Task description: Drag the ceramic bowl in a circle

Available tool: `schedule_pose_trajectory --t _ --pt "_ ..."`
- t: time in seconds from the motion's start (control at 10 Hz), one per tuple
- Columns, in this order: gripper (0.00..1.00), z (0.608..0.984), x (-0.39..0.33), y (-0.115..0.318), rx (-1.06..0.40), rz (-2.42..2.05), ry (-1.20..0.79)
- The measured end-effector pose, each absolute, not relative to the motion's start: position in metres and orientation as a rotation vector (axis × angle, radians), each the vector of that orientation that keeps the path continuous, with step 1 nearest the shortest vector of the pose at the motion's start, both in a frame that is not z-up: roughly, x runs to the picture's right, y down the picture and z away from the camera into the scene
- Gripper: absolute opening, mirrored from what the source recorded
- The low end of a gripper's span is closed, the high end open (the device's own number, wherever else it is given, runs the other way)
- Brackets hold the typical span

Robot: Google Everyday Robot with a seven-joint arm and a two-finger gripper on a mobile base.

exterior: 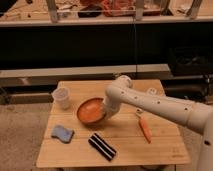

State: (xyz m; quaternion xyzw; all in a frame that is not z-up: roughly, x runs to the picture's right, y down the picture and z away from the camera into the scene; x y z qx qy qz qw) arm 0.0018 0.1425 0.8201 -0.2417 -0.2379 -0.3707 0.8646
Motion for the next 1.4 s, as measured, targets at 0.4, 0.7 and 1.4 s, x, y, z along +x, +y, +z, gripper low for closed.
schedule_pose_trajectory --t 0.4,0.7,1.4 --pt "0.01 0.854 -0.005 0.1 -0.529 -0.765 -0.485" --pt "0.01 0.868 0.018 0.075 -0.541 -0.687 -0.464" --pt "0.01 0.885 0.159 0.084 -0.586 -0.395 -0.39"
